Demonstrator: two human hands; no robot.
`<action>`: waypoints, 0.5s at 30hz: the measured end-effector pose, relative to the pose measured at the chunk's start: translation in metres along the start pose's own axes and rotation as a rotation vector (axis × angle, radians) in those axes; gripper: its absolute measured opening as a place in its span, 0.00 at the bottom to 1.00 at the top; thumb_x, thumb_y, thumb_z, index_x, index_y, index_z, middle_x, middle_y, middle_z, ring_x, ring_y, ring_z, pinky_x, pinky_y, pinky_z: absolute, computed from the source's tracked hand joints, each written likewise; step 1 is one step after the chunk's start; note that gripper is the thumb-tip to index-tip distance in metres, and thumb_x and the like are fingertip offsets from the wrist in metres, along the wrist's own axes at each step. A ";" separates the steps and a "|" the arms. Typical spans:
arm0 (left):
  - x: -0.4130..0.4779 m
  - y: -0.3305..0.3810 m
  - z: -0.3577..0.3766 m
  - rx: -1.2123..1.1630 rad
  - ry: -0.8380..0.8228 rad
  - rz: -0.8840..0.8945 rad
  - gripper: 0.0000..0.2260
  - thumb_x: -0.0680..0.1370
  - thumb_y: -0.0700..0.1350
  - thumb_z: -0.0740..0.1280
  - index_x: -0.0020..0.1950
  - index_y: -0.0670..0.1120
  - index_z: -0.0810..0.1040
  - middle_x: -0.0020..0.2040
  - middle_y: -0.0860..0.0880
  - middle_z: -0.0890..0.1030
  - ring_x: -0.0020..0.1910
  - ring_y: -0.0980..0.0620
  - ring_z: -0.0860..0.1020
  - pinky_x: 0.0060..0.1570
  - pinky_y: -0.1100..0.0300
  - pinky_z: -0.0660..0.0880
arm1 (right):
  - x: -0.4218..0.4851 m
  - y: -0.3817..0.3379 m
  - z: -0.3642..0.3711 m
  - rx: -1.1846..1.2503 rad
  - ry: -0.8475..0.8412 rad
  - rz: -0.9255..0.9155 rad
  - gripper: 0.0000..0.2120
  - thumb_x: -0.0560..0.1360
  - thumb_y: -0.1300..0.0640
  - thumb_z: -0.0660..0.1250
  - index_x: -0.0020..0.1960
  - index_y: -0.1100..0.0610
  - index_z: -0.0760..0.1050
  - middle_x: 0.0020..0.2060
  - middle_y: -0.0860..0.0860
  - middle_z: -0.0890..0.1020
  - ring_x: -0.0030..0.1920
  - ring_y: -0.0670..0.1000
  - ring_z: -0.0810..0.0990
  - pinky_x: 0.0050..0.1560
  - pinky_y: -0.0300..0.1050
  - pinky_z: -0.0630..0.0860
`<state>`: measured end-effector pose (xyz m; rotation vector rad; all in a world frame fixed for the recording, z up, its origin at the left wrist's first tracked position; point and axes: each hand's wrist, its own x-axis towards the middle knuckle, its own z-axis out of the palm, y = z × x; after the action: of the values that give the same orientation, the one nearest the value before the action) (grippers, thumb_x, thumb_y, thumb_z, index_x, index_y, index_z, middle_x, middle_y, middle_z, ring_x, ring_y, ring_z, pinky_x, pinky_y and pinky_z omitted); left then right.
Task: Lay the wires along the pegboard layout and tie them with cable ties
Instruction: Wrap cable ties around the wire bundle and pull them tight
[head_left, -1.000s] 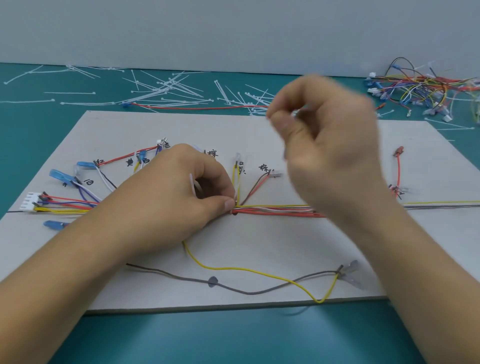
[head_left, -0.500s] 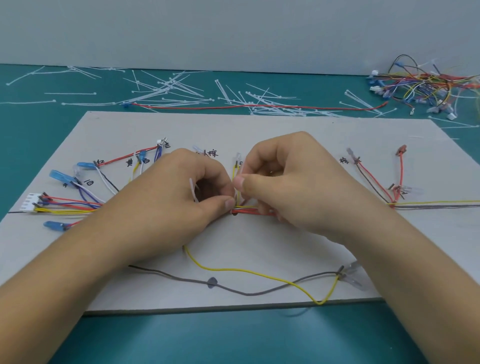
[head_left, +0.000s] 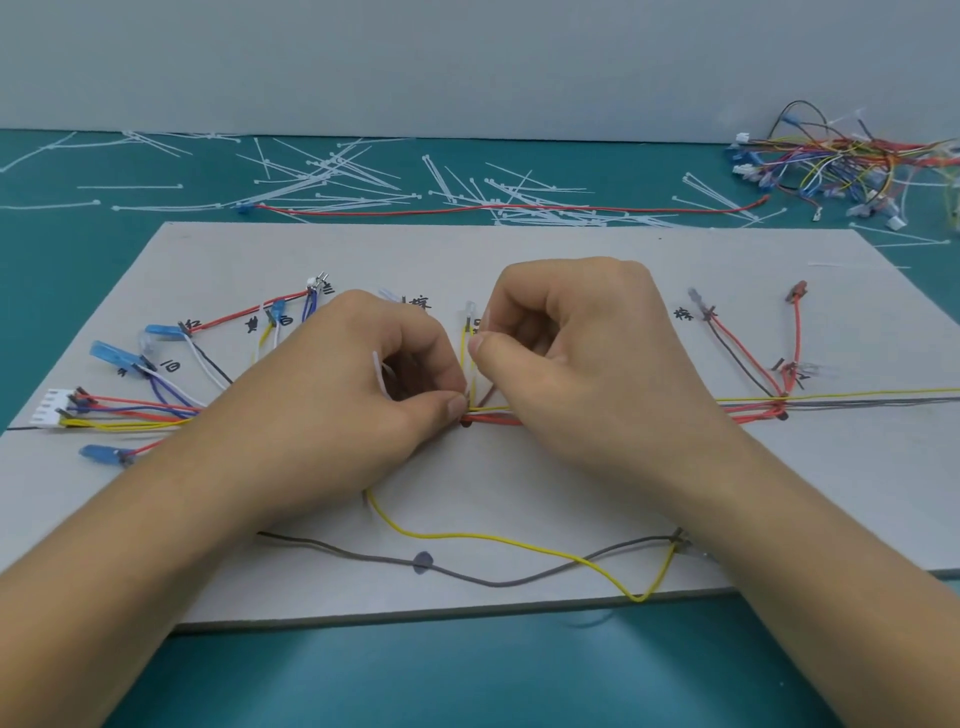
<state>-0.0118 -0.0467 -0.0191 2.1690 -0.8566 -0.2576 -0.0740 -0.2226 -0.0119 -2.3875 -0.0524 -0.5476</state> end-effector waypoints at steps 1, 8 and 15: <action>0.000 0.000 0.000 -0.001 -0.003 -0.003 0.04 0.73 0.45 0.74 0.38 0.51 0.84 0.35 0.53 0.84 0.31 0.57 0.78 0.33 0.68 0.72 | 0.000 0.000 0.000 -0.001 0.008 -0.006 0.06 0.70 0.63 0.71 0.34 0.57 0.79 0.26 0.48 0.78 0.31 0.49 0.75 0.32 0.42 0.70; -0.001 0.001 0.000 0.015 -0.011 -0.002 0.03 0.74 0.46 0.73 0.39 0.52 0.84 0.36 0.54 0.84 0.33 0.57 0.80 0.34 0.67 0.73 | -0.001 -0.001 0.001 0.065 0.019 0.004 0.07 0.68 0.64 0.71 0.33 0.57 0.78 0.25 0.48 0.77 0.29 0.47 0.74 0.30 0.37 0.67; -0.005 0.005 0.001 0.087 0.005 0.061 0.04 0.72 0.46 0.74 0.42 0.54 0.82 0.43 0.60 0.80 0.42 0.60 0.79 0.42 0.72 0.71 | 0.011 0.009 -0.040 0.071 -0.033 0.162 0.07 0.73 0.58 0.71 0.36 0.55 0.82 0.31 0.48 0.83 0.25 0.41 0.73 0.28 0.34 0.70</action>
<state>-0.0186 -0.0465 -0.0165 2.2188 -0.9448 -0.1874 -0.0777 -0.2559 0.0141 -2.3063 0.1049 -0.4229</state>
